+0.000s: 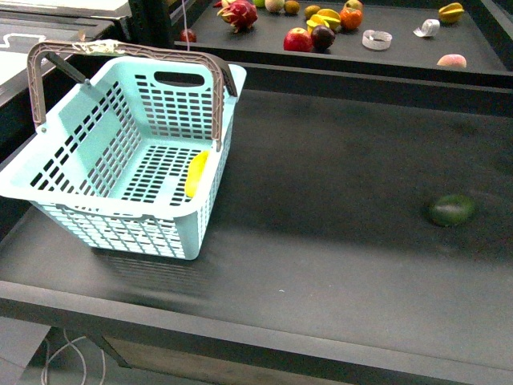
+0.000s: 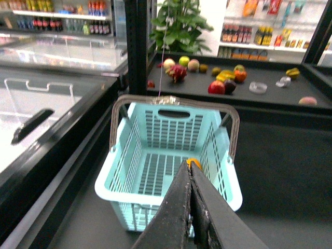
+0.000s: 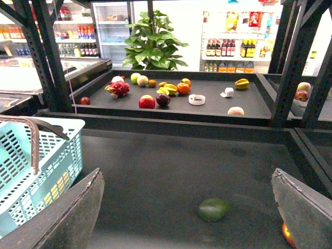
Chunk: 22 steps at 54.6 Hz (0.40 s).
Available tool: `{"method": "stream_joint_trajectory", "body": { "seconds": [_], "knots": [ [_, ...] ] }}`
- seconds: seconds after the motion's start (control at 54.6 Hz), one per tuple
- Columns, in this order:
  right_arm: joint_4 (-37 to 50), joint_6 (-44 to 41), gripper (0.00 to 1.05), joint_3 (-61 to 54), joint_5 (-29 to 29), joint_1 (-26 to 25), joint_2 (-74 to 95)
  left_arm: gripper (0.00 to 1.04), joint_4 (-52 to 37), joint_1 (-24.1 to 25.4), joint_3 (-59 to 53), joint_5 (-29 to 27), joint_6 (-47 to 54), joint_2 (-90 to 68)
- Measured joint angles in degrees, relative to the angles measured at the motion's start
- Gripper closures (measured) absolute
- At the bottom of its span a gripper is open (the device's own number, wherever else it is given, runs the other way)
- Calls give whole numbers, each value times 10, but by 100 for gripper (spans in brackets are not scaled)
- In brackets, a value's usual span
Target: Pick mango with right arm and hold basket with left
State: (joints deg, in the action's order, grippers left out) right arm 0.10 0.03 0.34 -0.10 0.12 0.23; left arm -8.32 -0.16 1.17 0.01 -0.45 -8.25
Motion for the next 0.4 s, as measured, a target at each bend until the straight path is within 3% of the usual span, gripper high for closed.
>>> {"method": "stream_joint_trajectory", "body": {
  "seconds": [0.055,0.403],
  "knots": [
    [0,0,8,0,0,0,0,103,74,0,0,0,0,59],
    [0,0,8,0,0,0,0,103,81,0,0,0,0,80]
  ]
}}
